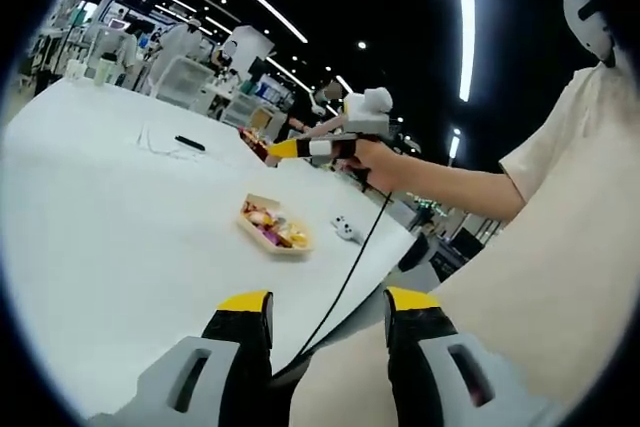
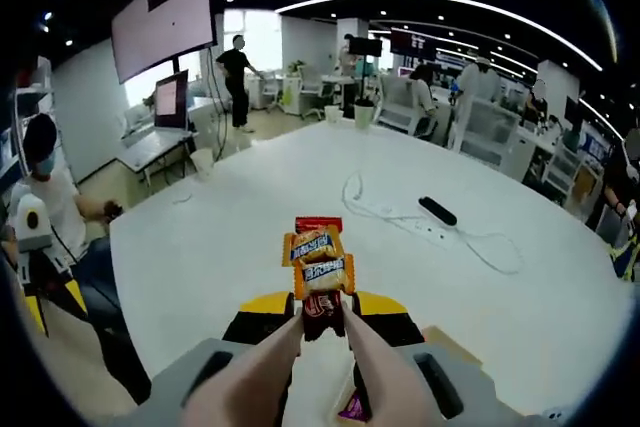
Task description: Place the target food into the container with the food tongs after gripping and lifting it, then release it inside without dropping or visibly crushing the food.
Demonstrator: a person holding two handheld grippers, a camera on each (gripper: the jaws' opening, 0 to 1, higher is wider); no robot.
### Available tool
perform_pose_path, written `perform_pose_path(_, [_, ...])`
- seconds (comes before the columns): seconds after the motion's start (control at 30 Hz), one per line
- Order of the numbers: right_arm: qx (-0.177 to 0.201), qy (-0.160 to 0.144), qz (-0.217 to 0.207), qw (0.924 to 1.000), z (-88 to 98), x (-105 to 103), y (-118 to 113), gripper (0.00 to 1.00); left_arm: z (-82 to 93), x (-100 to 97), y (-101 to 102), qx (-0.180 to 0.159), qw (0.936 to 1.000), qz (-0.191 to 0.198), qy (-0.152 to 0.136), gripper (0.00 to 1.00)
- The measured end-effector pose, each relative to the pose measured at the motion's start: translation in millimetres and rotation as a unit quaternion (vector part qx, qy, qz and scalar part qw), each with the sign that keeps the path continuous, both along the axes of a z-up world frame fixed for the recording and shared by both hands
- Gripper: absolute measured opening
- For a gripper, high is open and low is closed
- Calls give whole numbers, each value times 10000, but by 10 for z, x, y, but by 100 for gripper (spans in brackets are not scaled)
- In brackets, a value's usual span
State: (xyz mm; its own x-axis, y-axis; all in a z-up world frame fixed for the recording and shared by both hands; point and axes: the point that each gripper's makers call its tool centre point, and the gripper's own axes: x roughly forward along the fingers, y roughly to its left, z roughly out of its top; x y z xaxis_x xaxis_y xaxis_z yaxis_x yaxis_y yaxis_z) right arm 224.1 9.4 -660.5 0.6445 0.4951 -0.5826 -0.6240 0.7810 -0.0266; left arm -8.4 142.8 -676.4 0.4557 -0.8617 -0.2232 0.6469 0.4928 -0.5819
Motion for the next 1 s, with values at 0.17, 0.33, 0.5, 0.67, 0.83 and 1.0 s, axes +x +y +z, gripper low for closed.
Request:
perform_pose_path(0.17, [-10,-31,-60,10000,1,-13,-81,22,-19,-33,-41,-6,10000,-19,44,44])
perform_pose_path(0.33, [26,-100,-115,9999,52,-14,-139,22,-25,-42,-85,-6,10000,-59,66,44])
perform_pose_path(0.5, [37,-102,-210,9997,54,11,-245,22,-38,-23,-104,-5,9999,-91,66,44])
perform_pose_path(0.67, [40,-92,-272,9996,47,7,-311,22,-41,-17,-124,-19,9999,-108,84,44])
perform_pose_path(0.83, [55,-71,-357,9993,33,5,-393,22,-40,-12,-149,-4,9999,-149,72,44])
perform_pose_path(1.0, [71,-102,-449,9989,59,13,-490,22,-50,-16,-166,-2,9998,-169,106,44])
